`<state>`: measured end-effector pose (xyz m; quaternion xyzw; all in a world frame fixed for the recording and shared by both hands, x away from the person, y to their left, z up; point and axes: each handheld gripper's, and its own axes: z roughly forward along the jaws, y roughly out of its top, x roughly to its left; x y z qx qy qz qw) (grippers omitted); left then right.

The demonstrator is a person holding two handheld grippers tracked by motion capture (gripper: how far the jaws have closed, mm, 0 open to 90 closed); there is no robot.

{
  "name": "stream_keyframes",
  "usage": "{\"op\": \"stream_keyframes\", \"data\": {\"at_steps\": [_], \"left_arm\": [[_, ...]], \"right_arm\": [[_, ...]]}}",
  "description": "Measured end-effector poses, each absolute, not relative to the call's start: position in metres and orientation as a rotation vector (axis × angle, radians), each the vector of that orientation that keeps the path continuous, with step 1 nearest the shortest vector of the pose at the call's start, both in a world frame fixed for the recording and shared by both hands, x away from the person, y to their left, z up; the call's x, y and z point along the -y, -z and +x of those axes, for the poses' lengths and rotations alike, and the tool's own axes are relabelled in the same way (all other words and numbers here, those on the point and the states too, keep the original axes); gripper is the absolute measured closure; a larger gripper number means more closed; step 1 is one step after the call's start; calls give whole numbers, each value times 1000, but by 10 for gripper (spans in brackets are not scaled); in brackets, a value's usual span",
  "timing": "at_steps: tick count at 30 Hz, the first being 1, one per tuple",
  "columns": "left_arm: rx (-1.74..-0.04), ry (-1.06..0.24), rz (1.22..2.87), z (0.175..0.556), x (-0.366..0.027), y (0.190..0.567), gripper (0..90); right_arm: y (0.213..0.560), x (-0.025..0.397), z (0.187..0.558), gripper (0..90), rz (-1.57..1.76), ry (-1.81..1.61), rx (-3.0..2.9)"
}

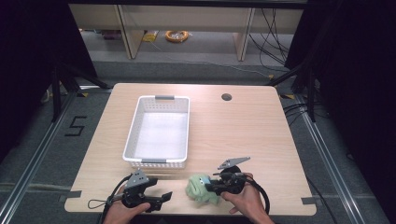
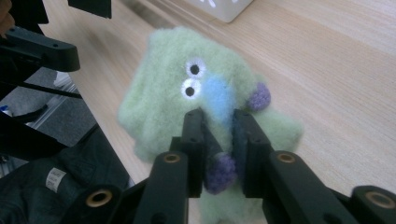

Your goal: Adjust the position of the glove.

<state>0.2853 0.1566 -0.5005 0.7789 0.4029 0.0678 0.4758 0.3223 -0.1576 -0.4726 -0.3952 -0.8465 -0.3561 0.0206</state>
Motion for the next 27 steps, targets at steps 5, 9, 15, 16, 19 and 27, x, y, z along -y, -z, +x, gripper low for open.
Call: {"op": "stream_keyframes", "data": {"at_steps": [5,9,15,16,19,27], "left_arm": [[-986,-165,1901,285,-157,500,196],[-996,-140,1889,286,-157,500,208],[-993,-82,1844,288,-152,494,336],[-994,-78,1836,288,-150,492,359],[-972,-81,1844,291,-145,489,389],[-962,-20,1910,304,-120,488,440]], "right_arm": [[470,156,322,581,-1205,1109,2622],[460,163,323,553,-1168,1126,2679],[454,182,323,633,-1160,1160,2713],[457,183,320,634,-1167,1173,2721],[460,185,313,643,-1128,1116,2789],[467,181,303,628,-1067,1030,2849]]}}
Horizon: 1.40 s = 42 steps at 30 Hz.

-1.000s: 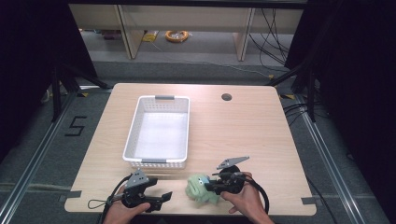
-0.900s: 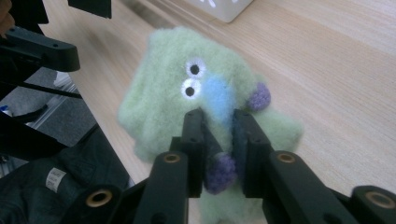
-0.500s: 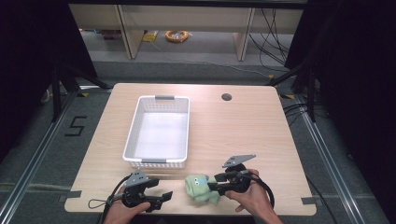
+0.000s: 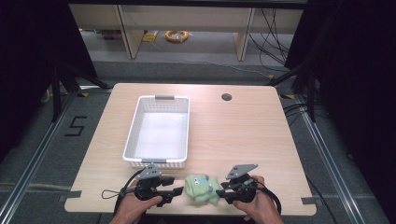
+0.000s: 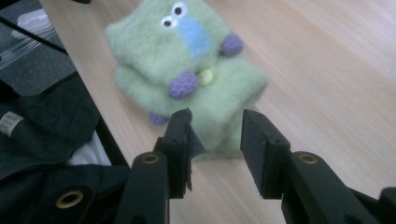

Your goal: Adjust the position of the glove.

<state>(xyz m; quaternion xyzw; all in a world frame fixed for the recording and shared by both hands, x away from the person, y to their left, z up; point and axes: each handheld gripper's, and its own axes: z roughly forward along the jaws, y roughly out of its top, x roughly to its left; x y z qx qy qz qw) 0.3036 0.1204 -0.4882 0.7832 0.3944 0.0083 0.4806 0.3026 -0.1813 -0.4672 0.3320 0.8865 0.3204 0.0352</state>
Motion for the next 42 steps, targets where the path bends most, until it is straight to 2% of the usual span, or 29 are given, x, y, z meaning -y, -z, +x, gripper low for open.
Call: {"op": "stream_keyframes", "data": {"at_steps": [7,15,18,21,24,26,28,32,38,40,42], "left_arm": [[-973,-6,1922,316,-113,486,413],[-1013,70,1945,330,-102,494,397],[-1001,98,1949,333,-100,496,444],[-986,93,1938,336,-98,496,507],[-972,91,1936,336,-96,496,679],[-949,75,1940,338,-95,496,796],[-931,86,1933,339,-94,496,849],[-907,92,1928,338,-92,491,887],[-876,49,1937,336,-89,485,883],[-880,17,1939,335,-90,484,834],[-899,64,1930,336,-93,484,760]], "right_arm": [[470,178,303,615,990,-935,-2747],[474,177,304,625,1020,-904,-2747],[477,175,306,651,975,-892,-2746],[481,172,307,721,937,-943,-2739],[480,170,305,833,901,-940,-2744],[479,169,304,854,900,-938,-2720],[478,170,302,859,869,-964,-2730],[472,172,298,861,845,-985,-2731],[467,175,292,861,894,-1005,-2695],[470,176,294,861,838,-1052,-2689],[470,177,294,861,847,-1044,-2697]]}}
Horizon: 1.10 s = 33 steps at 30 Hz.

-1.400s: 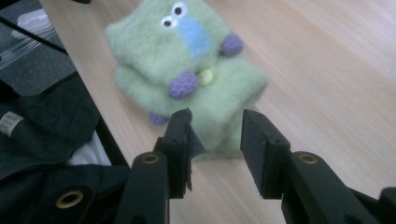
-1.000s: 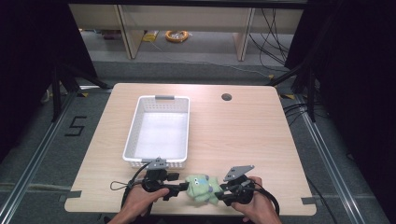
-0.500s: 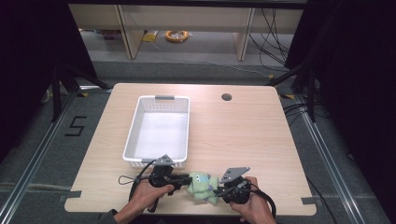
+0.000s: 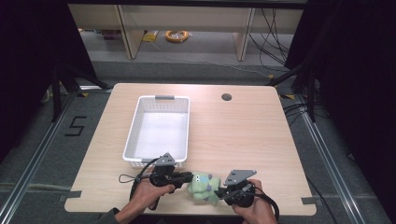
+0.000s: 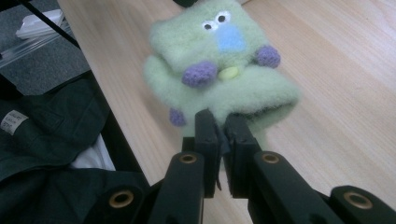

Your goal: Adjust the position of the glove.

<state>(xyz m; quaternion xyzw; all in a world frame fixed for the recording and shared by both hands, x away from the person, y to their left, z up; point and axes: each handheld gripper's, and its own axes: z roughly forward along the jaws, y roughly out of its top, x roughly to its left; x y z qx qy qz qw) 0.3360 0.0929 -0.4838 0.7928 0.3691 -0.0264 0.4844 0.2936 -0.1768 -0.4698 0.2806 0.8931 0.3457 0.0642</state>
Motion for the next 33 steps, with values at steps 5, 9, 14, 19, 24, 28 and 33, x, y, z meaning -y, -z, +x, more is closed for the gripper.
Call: {"op": "stream_keyframes", "data": {"at_steps": [5,9,14,19,24,28,33], "left_arm": [[-950,91,1923,334,-93,484,572],[-1035,116,1915,341,-91,492,462],[-1085,155,1915,344,-89,496,392],[-1055,215,1922,344,-83,500,467],[-1026,172,1901,343,-82,498,707],[-985,143,1910,342,-82,491,755],[-913,110,1938,347,-80,476,760]], "right_arm": [[470,175,290,861,887,-1033,-2671],[471,173,290,860,877,-1025,-2680],[471,174,291,860,884,-1021,-2683],[473,175,291,859,853,-1015,-2699],[475,175,292,860,871,-1012,-2707],[472,174,289,861,874,-1053,-2698],[464,172,275,861,873,-1116,-2679]]}}
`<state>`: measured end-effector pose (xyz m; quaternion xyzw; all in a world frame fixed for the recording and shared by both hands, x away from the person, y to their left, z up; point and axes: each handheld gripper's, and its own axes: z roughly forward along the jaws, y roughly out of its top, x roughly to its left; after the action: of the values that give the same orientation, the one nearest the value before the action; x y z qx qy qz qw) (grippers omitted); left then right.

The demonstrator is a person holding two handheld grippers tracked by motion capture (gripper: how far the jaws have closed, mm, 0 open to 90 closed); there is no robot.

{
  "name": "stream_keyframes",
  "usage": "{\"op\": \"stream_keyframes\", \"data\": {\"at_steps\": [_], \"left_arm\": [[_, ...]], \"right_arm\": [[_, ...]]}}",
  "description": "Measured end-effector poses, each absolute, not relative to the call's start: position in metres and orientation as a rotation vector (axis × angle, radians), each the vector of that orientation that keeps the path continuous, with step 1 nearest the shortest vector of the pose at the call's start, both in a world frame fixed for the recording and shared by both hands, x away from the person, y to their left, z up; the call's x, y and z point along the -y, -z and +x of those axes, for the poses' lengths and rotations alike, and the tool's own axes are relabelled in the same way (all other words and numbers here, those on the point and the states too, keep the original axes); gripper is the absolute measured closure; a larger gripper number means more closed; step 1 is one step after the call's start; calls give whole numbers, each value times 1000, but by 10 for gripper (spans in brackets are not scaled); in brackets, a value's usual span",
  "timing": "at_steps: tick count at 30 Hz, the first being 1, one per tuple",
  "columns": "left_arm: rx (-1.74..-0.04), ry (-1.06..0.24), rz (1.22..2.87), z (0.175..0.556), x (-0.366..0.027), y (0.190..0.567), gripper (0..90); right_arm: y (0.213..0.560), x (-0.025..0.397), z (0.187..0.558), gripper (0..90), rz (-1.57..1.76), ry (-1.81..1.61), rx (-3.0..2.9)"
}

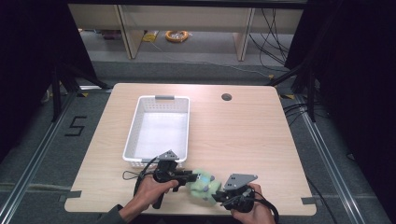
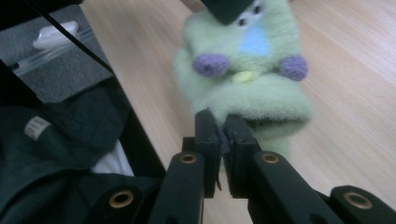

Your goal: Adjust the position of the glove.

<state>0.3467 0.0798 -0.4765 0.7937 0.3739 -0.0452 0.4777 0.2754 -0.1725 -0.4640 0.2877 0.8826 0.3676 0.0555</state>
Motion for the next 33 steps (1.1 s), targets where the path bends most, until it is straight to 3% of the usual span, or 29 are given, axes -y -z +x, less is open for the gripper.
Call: {"op": "stream_keyframes", "data": {"at_steps": [9,12,16,20,22,27,33], "left_arm": [[-884,100,2025,354,-67,487,747],[-903,101,2028,356,-69,490,716],[-928,113,2000,357,-73,489,602],[-940,128,1971,357,-77,484,524],[-956,107,1977,355,-79,482,538],[-947,111,1977,353,-84,485,649],[-931,161,1995,352,-85,493,748]], "right_arm": [[480,163,268,839,921,-1080,-2688],[485,166,270,725,967,-1087,-2684],[479,174,271,579,1021,-1094,-2655],[474,186,272,547,1049,-1102,-2638],[472,190,273,575,1070,-1121,-2614],[469,194,273,783,1012,-1104,-2621],[479,182,276,848,981,-1028,-2682]]}}
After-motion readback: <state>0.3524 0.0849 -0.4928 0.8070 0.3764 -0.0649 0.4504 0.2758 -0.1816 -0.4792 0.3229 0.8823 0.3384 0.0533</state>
